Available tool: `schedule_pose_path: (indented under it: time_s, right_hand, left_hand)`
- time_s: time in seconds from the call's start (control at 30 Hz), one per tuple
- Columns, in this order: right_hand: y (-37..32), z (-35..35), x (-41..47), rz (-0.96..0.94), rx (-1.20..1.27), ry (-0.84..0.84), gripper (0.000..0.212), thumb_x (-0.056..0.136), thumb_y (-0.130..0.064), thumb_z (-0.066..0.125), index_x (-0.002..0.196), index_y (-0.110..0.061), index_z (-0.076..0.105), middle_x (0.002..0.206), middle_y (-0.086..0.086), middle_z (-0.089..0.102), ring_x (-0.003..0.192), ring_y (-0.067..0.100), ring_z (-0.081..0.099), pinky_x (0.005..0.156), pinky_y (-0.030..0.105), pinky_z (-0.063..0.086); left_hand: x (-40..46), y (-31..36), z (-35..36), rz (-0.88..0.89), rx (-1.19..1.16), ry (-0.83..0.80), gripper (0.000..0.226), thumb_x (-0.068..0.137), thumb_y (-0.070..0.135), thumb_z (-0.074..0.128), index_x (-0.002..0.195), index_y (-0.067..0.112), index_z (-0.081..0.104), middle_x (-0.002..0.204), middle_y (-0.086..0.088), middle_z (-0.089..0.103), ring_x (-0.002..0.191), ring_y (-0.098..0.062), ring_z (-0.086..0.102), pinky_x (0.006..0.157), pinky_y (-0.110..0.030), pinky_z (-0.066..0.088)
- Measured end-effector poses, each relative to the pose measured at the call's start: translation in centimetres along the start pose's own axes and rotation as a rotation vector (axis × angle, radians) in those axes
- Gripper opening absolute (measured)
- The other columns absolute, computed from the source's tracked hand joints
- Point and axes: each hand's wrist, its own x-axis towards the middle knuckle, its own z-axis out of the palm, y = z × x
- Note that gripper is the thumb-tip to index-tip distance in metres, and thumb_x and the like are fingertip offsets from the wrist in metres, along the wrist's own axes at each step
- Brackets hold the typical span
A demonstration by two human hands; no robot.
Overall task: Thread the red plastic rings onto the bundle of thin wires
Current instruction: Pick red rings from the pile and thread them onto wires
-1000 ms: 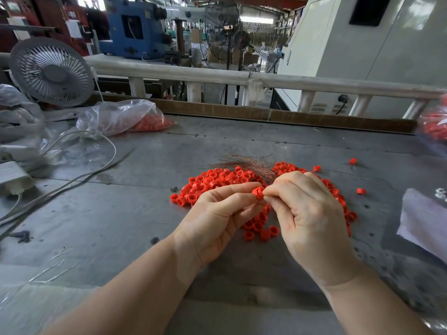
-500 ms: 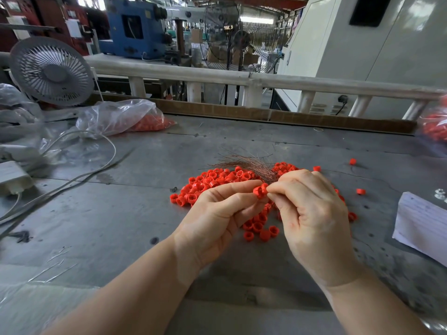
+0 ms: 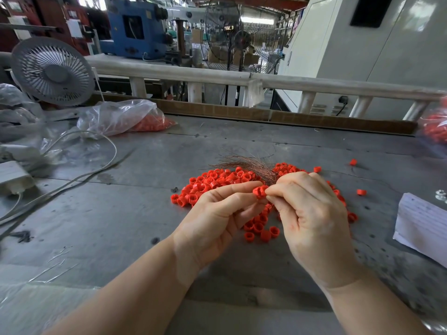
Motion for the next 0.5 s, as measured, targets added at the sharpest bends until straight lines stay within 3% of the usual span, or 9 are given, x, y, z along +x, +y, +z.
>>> schedule_pose_path:
  time_s: [0.3, 0.5]
  right_hand:
    - [-0.07, -0.08, 0.02, 0.006, 0.015, -0.009, 0.011, 0.086, -0.006, 0.06, 0.08, -0.003, 0.069, 0.081, 0.005, 0.063, 0.074, 0.023, 0.056, 0.074, 0.026, 0.044]
    - [-0.1, -0.08, 0.03, 0.019, 0.025, -0.029, 0.011, 0.086, -0.005, 0.06, 0.079, -0.003, 0.069, 0.081, 0.005, 0.063, 0.074, 0.024, 0.057, 0.072, 0.032, 0.047]
  left_hand:
    - [0.05, 0.02, -0.1, -0.041, -0.022, -0.008, 0.022, 0.063, 0.001, 0.063, 0.081, 0.004, 0.076, 0.079, -0.012, 0.072, 0.073, -0.014, 0.071, 0.064, -0.017, 0.056]
    - [0.03, 0.07, -0.02, -0.065, -0.034, 0.017, 0.025, 0.062, 0.0, 0.063, 0.085, -0.001, 0.074, 0.081, -0.015, 0.071, 0.071, -0.015, 0.071, 0.064, -0.019, 0.057]
